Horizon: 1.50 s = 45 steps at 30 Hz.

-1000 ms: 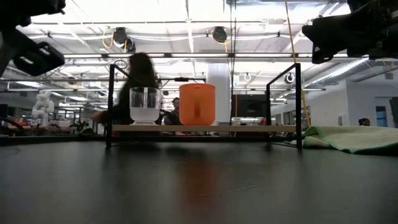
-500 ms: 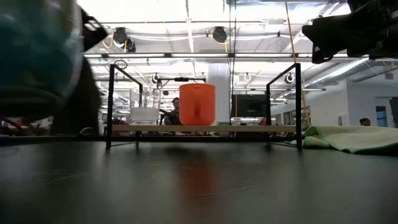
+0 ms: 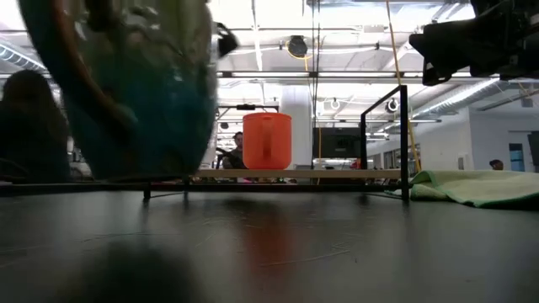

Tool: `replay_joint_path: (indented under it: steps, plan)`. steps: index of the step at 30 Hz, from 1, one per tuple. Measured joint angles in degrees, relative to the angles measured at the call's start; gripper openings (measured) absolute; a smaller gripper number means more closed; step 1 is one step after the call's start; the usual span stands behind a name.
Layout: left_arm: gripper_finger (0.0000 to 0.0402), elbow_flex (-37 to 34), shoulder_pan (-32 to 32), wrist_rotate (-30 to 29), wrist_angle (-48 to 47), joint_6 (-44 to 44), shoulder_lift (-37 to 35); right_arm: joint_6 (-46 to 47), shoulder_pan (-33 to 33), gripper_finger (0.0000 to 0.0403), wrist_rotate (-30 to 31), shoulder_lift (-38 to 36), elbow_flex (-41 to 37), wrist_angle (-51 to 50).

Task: Stack small to large cups/mugs on shelf
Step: Put the green mug on the shelf

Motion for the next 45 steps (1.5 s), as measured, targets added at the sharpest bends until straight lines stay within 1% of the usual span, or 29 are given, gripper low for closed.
replay_joint_path:
  steps: [3, 6, 13, 17, 22, 25, 35, 45]
  plan:
    - [0.0034, 3.89, 1.17, 1.58, 0.11, 3.27, 3.67, 0.0, 0.01, 0.0102, 0.0, 0.02, 0.0, -0.13]
    - [0.0034, 7.98, 2.61, 2.88, -0.81, 4.74, 7.36, 0.11, 0.01, 0.0102, 0.0, 0.02, -0.01, -0.2]
    - [0.0034, 16.74, 5.06, 3.97, -6.67, 8.99, 15.2, 0.15, 0.0, 0.0102, 0.0, 0.02, 0.0, -0.64]
    - [0.0034, 20.55, 5.85, 4.03, -8.6, 10.72, 18.06, 0.15, 0.01, 0.0102, 0.0, 0.04, 0.0, -0.9]
    - [0.0034, 24.18, 6.34, 4.0, -8.5, 12.88, 19.47, 0.17, 0.0, 0.0102, -0.02, 0.04, 0.0, -1.68]
    - [0.0034, 25.17, 6.8, 4.03, -8.14, 13.82, 19.54, 0.17, 0.01, 0.0102, 0.0, 0.04, 0.0, -2.11]
    - [0.0034, 25.25, 8.41, 3.93, -7.37, 13.97, 19.94, 0.17, 0.0, 0.0102, 0.0, 0.04, 0.0, -2.25]
    - [0.0034, 25.24, 8.41, 4.05, -9.14, 12.86, 19.95, 0.2, 0.0, 0.0102, 0.0, 0.04, 0.0, -2.23]
